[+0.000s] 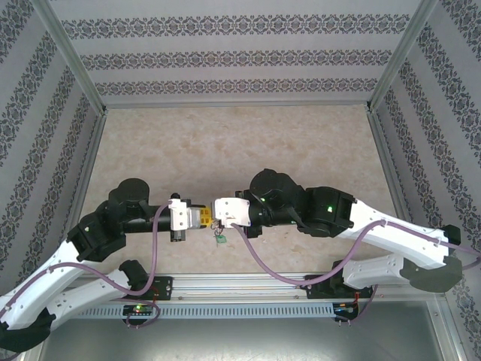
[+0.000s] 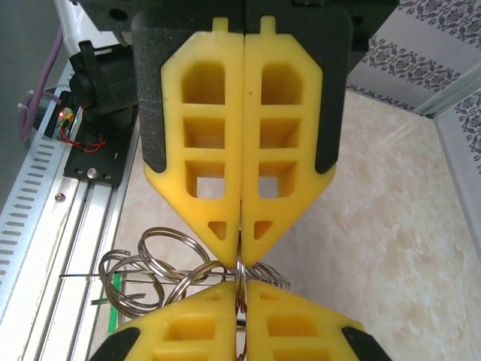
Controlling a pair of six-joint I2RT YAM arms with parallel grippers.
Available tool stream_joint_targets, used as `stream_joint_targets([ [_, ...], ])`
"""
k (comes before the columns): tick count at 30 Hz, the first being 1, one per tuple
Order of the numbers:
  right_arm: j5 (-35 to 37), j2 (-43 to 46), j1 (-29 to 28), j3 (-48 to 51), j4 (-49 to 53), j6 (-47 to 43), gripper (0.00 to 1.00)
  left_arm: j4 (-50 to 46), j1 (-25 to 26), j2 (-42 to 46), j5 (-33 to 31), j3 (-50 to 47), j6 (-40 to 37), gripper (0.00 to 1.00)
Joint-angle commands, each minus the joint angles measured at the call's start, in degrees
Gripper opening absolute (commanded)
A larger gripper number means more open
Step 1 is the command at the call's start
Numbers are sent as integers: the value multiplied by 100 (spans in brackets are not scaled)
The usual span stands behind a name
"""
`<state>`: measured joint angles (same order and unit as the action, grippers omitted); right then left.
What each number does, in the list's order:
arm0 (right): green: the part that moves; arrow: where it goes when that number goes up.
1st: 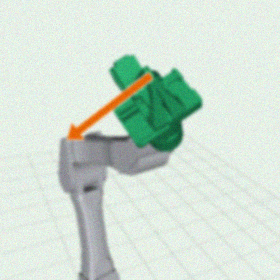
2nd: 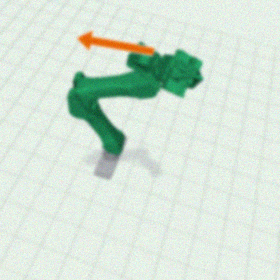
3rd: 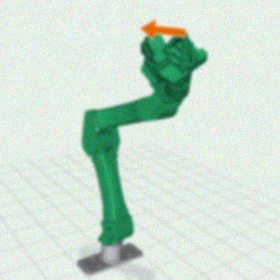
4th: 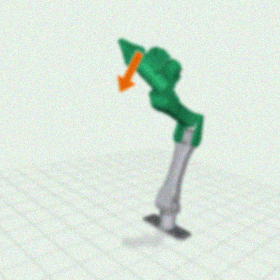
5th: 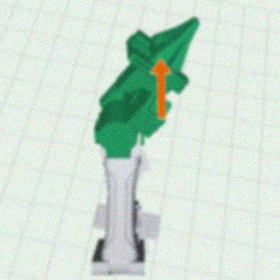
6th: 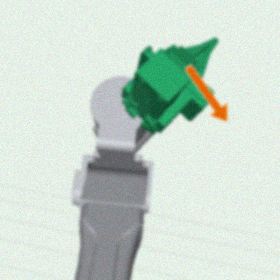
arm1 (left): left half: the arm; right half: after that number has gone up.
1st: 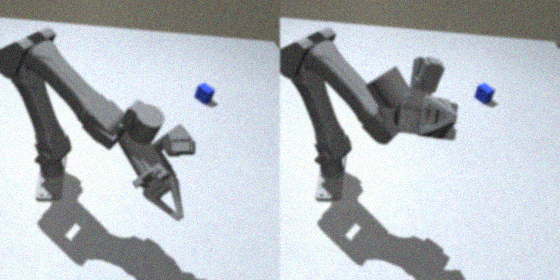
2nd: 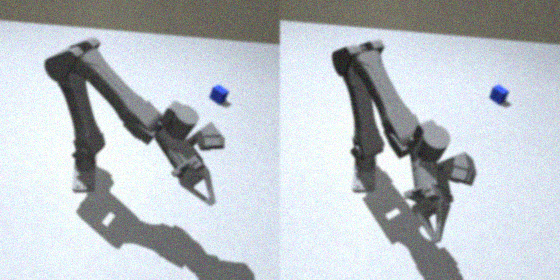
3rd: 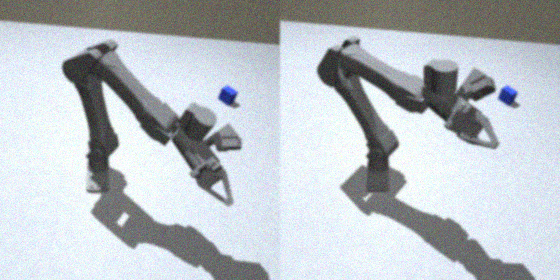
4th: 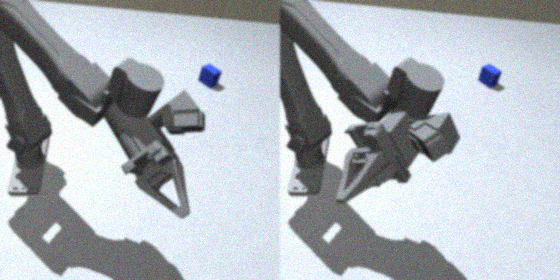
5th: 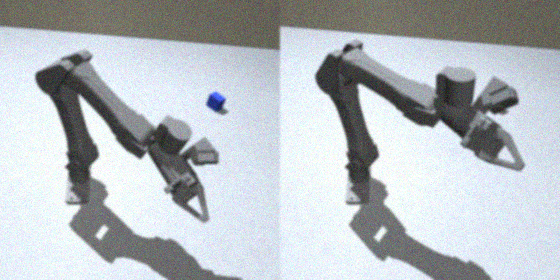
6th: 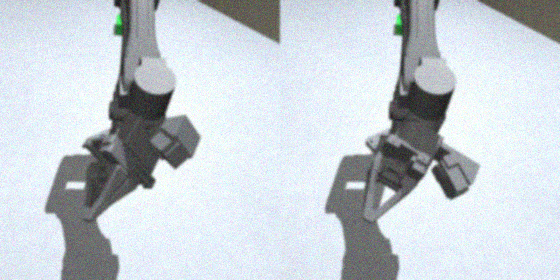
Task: Put the keys on the keyring
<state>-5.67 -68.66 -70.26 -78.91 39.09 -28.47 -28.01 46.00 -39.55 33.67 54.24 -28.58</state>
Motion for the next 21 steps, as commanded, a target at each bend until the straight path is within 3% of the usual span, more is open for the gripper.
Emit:
stream_joint_targets([
  [1, 3, 106, -5, 142, -433, 130, 14, 1163, -38, 169, 442, -138, 648, 0],
  [8, 79, 291, -5, 302, -657, 158, 17, 1532, -38, 285, 517, -208, 985, 0],
  [14, 219, 473, -15, 457, -859, 158, 13, 1813, -38, 384, 569, -329, 1251, 0],
  [18, 302, 644, -20, 612, -1050, 124, 3, 2005, -38, 452, 601, -411, 1437, 0],
  [21, 381, 642, -29, 534, -971, 63, 0, 1550, -38, 377, 559, -269, 1294, 0],
])
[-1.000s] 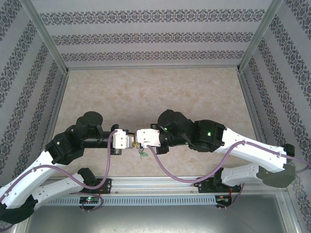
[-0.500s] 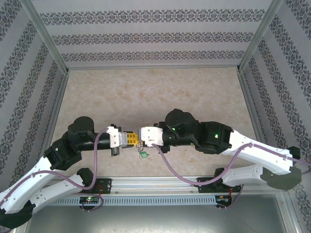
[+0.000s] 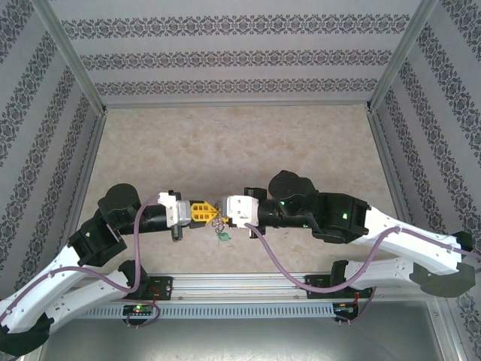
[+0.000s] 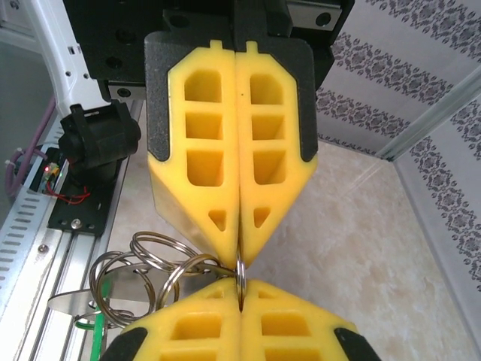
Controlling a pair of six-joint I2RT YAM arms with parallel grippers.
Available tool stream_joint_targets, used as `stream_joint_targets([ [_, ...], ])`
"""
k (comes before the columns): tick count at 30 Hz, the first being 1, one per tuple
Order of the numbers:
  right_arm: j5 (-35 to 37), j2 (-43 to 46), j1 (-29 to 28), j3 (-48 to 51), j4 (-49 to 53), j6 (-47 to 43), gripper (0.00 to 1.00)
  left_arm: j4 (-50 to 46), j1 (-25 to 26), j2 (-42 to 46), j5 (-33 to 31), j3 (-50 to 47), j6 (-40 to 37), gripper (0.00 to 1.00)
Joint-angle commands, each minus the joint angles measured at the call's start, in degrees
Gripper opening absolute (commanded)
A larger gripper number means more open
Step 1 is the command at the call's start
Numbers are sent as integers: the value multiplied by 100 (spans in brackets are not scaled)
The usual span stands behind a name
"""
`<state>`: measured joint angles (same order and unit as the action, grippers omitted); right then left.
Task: Put the keys on the keyring
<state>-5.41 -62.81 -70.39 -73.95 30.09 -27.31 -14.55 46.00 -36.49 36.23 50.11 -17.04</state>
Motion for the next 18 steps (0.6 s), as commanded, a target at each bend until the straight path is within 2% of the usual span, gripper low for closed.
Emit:
stream_joint_targets([
  [1, 409, 33, -31, -21, -3, -93, 0, -169, -38, -13, 203, 249, -36, 0],
  [3, 535, -64, -62, -166, 161, -172, 0, -876, -38, -170, -41, 442, -426, 0],
  [5, 608, -205, -87, -328, 335, -258, 0, -1394, -38, -315, -329, 545, -780, 6],
  [7, 686, -376, -116, -481, 494, -303, 0, -1643, -38, -427, -434, 631, -1005, 12],
  [10, 805, -593, -174, -690, 662, -358, 0, -1837, -38, -572, -609, 719, -1238, 13],
  [12, 806, -662, -202, -788, 709, -397, 0, -1926, -38, -651, -692, 756, -1355, 13],
  [14, 778, -685, -213, -838, 718, -415, 0, -1915, -38, -672, -719, 757, -1432, 0],
  [18, 739, -574, -213, -734, 613, -383, 0, -1693, -38, -592, -649, 709, -1349, 0],
])
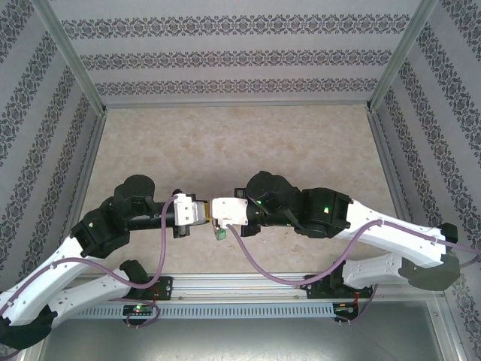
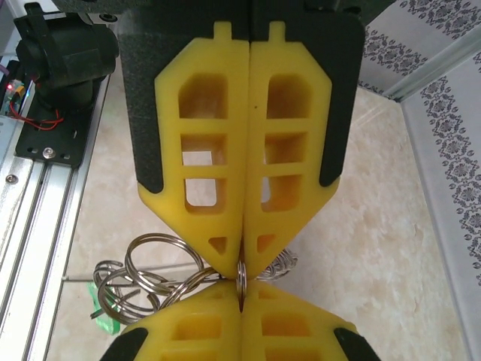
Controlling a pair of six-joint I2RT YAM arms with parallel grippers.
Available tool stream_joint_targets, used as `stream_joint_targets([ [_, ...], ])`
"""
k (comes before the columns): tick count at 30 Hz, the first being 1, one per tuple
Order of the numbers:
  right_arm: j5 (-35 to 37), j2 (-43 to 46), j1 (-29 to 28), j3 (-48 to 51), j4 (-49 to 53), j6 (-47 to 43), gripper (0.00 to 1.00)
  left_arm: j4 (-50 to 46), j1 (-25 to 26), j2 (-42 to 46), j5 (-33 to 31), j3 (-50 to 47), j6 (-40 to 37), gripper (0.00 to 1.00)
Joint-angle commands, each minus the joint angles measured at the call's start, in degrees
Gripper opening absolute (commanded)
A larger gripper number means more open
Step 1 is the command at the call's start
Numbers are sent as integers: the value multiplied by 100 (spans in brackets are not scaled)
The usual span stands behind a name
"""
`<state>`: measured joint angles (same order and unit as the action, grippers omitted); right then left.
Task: Put the keys on the keyring
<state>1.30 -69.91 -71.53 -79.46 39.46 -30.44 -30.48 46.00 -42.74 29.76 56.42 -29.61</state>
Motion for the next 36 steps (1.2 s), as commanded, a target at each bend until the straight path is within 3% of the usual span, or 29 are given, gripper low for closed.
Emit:
stream_joint_targets([
  [1, 64, 178, -108, -127, -376, -46, 2, 56, -38, 99, 48, 31, -12, 0],
  [4, 86, 294, -99, 71, -530, 34, 16, 694, -38, 329, 291, -185, 400, 0],
  [8, 87, 418, -88, 250, -696, 147, 19, 1312, -38, 505, 527, -373, 841, 0],
  [16, 78, 551, -65, 412, -898, 231, 15, 1987, -38, 756, 772, -597, 1365, 0],
  [20, 42, 617, -48, 458, -973, 229, 2, 2349, -38, 822, 835, -766, 1616, 0],
  [25, 199, 560, -44, 295, -857, 137, 0, 1423, -38, 574, 441, -534, 1132, 0],
  [28, 379, 344, -63, 52, -571, 34, 0, 670, -40, 364, 125, -298, 599, 9],
  [31, 535, 57, -123, -240, -218, -31, 0, -6, -38, 84, -136, -10, 100, 11],
  [36, 614, -143, -163, -468, -15, -42, 0, -310, -38, -72, -369, 149, -213, 10],
])
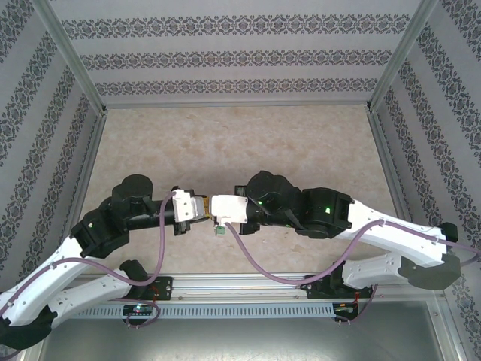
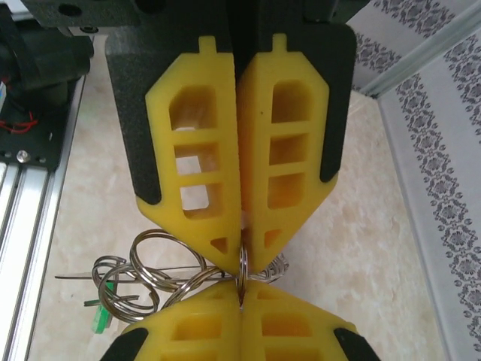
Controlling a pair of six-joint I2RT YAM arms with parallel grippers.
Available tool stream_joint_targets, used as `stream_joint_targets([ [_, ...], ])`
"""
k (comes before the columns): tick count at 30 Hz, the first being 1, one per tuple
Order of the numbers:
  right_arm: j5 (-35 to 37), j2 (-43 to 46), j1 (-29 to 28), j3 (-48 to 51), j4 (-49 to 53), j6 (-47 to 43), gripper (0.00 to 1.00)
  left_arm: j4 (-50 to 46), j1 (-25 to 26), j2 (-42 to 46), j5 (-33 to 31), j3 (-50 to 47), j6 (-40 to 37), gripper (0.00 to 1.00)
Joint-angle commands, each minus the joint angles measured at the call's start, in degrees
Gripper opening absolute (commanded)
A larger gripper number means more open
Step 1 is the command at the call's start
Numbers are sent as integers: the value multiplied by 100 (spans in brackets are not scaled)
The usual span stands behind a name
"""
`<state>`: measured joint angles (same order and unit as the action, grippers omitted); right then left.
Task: Put the keys on the keyring
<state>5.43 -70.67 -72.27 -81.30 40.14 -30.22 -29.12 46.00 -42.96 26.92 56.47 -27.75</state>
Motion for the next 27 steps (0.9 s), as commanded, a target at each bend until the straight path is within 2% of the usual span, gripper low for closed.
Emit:
stream_joint_targets([
  [1, 236, -86, -87, -313, -45, -56, 0, -416, -38, -47, -75, 130, -404, 6],
  [2, 236, -96, -94, -334, -11, -54, 0, -370, -40, -42, -58, 111, -366, 0],
  [5, 139, 19, -100, -209, -122, 14, 0, -4, -38, 115, 120, -38, -119, 0],
  [10, -184, 451, -68, 347, -702, 229, 22, 1357, -38, 505, 601, -492, 780, 0],
  [13, -348, 528, -16, 506, -847, 354, 25, 2050, -38, 574, 827, -659, 1193, 0],
  [17, -371, 483, 11, 492, -836, 343, 19, 2513, -38, 608, 985, -743, 1456, 0],
  [24, -508, 567, 28, 545, -1060, 306, 5, 2457, -38, 622, 982, -826, 1500, 0],
  [27, -473, 587, 28, 524, -1035, 306, 0, 2037, -38, 567, 801, -744, 1319, 0],
])
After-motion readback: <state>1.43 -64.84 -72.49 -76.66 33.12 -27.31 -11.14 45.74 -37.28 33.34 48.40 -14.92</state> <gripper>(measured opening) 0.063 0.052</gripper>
